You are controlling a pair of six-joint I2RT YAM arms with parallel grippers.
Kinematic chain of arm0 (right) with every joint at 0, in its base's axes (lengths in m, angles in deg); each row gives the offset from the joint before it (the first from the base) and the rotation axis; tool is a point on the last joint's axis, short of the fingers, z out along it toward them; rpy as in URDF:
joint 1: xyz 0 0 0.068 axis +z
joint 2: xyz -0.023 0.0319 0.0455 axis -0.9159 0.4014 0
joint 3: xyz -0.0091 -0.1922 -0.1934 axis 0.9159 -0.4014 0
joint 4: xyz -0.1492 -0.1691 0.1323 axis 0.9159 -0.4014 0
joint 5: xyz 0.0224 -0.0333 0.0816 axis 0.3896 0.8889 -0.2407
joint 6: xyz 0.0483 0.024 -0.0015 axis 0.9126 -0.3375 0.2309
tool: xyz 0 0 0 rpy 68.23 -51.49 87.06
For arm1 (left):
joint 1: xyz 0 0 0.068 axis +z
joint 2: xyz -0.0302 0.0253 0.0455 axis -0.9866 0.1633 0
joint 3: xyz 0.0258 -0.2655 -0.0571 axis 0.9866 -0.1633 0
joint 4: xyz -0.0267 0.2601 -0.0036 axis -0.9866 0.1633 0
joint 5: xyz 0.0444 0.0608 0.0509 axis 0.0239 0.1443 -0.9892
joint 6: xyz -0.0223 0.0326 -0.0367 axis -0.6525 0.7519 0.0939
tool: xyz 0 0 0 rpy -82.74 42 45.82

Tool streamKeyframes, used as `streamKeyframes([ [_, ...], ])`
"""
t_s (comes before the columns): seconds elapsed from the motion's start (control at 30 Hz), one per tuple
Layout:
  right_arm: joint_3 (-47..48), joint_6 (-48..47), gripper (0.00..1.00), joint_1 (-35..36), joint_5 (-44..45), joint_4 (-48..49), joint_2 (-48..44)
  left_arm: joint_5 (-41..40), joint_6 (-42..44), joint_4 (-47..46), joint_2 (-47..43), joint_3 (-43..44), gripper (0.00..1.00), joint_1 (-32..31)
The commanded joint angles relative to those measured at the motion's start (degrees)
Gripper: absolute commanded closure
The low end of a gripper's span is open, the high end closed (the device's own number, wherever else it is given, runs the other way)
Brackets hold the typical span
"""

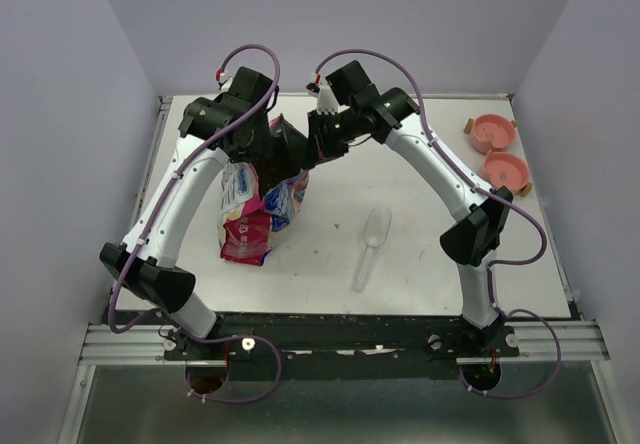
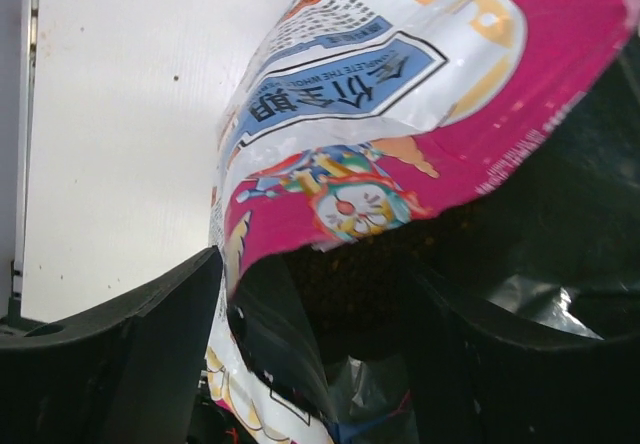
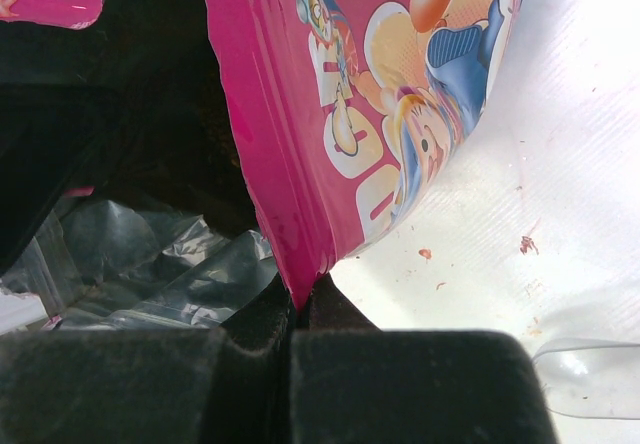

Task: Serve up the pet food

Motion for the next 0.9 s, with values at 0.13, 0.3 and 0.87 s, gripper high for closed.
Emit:
streamKeyframes([
  [0.13, 1.1, 0.3, 0.99, 0.6, -0.6, 0.4, -2.8, -8.8, -6.8, 9.3, 1.8, 1.0, 0.50, -0.1],
  [0.3, -0.1, 0.1, 1.00, 0.6, 0.2, 0.6, -3.5, -9.1, -5.9, 8.2, 0.3, 0.7, 0.63, -0.1],
  [0.87, 14.4, 11.9, 1.00, 1.8, -13.8, 14.8, 8.3, -16.2, -1.2, 9.2, 1.0, 22.8, 1.00, 8.0],
])
